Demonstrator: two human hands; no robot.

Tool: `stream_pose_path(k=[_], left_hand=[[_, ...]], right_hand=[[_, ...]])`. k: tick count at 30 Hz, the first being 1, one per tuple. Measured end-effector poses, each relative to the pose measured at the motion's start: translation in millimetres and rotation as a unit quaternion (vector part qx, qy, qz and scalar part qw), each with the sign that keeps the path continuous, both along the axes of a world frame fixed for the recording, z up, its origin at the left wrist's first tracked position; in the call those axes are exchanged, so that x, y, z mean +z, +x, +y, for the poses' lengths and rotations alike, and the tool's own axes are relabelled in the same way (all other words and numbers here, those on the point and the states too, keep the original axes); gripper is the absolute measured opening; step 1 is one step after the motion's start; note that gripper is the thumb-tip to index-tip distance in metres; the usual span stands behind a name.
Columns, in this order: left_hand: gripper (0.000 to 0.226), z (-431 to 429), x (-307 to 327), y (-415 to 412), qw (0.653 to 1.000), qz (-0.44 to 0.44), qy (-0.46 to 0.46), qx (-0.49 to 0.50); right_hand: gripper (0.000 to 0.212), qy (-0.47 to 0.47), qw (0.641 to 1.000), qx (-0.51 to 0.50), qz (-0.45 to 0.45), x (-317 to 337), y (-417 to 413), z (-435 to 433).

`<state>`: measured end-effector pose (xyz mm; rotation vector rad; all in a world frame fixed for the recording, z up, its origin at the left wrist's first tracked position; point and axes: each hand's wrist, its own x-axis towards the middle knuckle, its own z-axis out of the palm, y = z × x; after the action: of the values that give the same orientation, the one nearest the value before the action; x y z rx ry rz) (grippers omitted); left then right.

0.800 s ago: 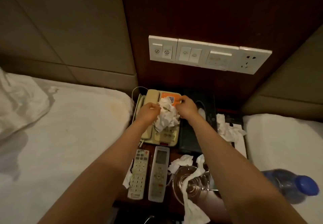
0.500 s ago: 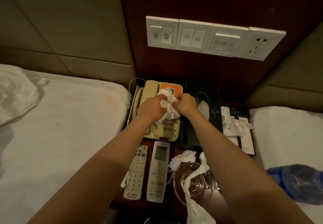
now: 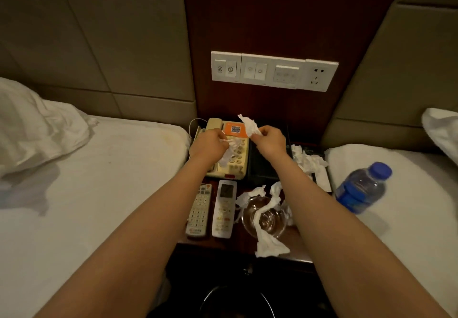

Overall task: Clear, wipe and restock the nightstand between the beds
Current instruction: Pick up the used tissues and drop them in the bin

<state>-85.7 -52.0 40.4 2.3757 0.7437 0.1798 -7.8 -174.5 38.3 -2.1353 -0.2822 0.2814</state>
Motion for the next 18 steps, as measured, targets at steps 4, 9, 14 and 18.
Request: stream_pose_path(k=[4, 9, 14, 18], left_hand=[[0.027, -21, 15, -41, 1.000, -0.003, -0.022, 0.006], [0.027, -44, 14, -85, 0.999, 0.006, -0.040, 0.007], [0.028, -49, 7, -116, 0.998, -0.006, -0.046, 0.030], [0.015, -55, -8, -138, 0.992, 0.011, -0.122, -0.008]], right_hand=[[0.015, -0.029, 1.000, 0.011, 0.001, 23, -48, -27], [0.036, -0.030, 0.999, 0.019, 0.002, 30, -98, -55], [0.038, -0.023, 0.999, 0.038, 0.002, 22, -125, -65], [0.039, -0.018, 0.998, 0.044, 0.035, 4, -143, -66]])
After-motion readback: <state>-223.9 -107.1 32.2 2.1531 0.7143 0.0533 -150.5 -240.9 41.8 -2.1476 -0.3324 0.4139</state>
